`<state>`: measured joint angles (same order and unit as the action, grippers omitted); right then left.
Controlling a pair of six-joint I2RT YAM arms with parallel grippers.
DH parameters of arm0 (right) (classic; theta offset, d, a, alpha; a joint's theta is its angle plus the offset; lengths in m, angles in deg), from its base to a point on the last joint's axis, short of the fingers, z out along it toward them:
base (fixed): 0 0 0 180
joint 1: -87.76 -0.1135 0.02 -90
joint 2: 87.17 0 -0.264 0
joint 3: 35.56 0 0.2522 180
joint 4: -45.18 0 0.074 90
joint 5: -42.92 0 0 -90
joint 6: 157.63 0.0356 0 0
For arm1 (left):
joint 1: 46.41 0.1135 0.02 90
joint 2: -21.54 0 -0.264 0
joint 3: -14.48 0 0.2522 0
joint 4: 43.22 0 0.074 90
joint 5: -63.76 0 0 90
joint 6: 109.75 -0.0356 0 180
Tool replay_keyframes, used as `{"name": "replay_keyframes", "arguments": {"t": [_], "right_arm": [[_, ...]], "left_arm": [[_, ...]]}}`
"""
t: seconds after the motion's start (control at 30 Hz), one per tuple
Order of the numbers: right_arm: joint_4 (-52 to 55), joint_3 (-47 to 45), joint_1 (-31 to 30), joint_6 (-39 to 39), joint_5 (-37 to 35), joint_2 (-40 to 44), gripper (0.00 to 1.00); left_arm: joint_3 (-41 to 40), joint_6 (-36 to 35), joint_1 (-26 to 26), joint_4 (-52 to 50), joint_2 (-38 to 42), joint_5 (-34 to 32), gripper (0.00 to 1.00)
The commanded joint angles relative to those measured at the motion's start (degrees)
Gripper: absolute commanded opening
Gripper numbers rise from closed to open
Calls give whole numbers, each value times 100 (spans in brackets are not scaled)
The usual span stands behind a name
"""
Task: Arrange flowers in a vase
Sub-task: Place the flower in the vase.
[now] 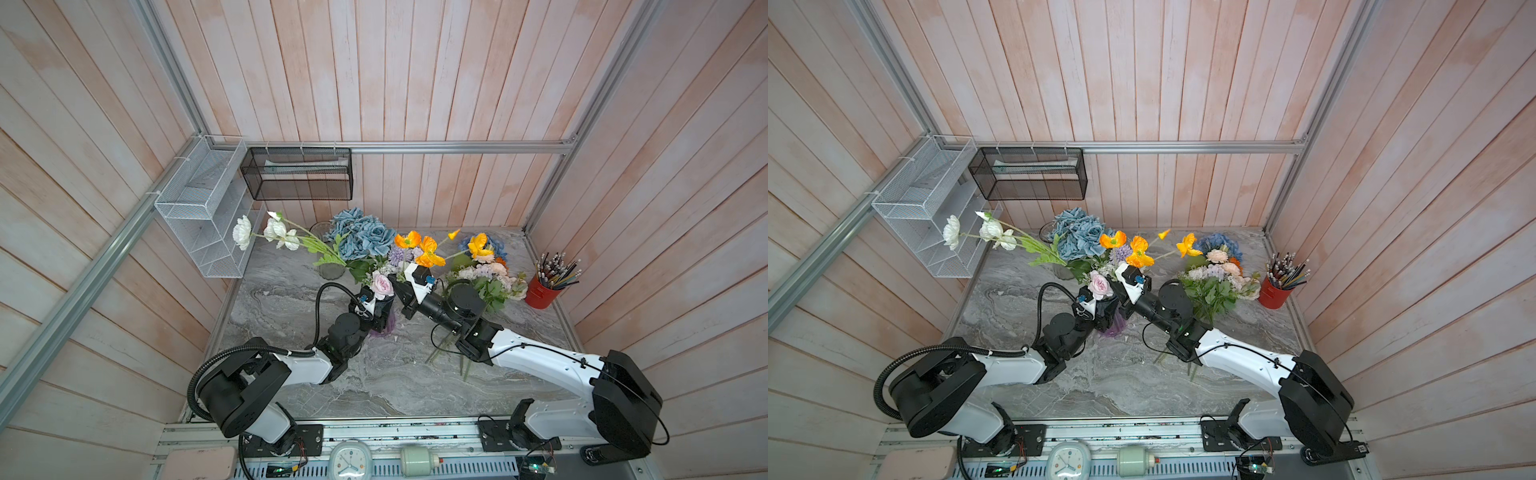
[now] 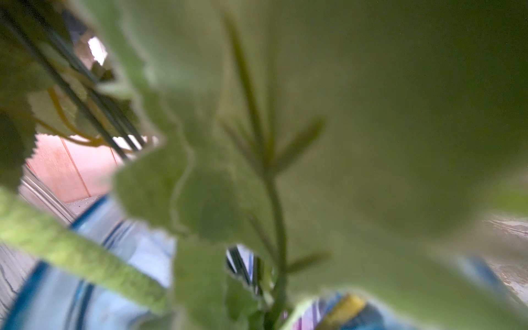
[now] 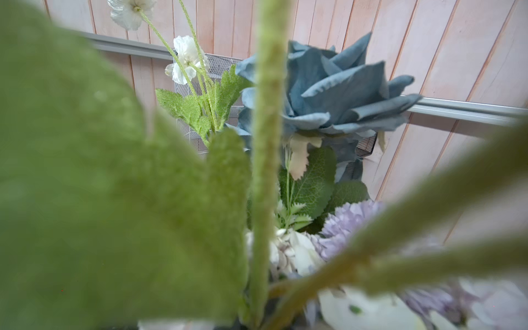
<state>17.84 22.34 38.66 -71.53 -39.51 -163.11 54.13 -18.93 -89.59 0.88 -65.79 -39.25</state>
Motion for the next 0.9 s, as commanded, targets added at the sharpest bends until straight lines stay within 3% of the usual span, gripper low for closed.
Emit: {"name": "replay_keyframes", "arguments": {"t": [0.0, 0.17, 0.33, 0.47, 0.57, 0.67, 0.77, 0.87], "right_arm": [[96, 3, -42, 50, -22, 166, 21], [187, -230, -37, 42, -239, 732, 44], [-128, -466, -21, 34, -525, 1207, 52], [-475, -516, 30, 71, -567, 1295, 52], [-764, -503, 41, 165, -531, 1243, 44], [-803, -433, 32, 228, -365, 1114, 20], [-555, -410, 41, 250, -180, 1007, 3], [-286, -457, 27, 279, -106, 903, 1]], "left_arm": [[-154, 106, -22, -707, -202, -49, 0], [-137, 100, -22, -707, -217, -43, 0], [-128, 103, -24, -715, -230, -21, 0], [-137, 85, -17, -732, -195, -26, 0], [-137, 86, -23, -733, -195, -26, 0], [-145, 102, -33, -746, -173, -39, 0], [-171, 98, -42, -742, -143, -54, 0], [-172, 103, -41, -739, -153, -58, 0]]}}
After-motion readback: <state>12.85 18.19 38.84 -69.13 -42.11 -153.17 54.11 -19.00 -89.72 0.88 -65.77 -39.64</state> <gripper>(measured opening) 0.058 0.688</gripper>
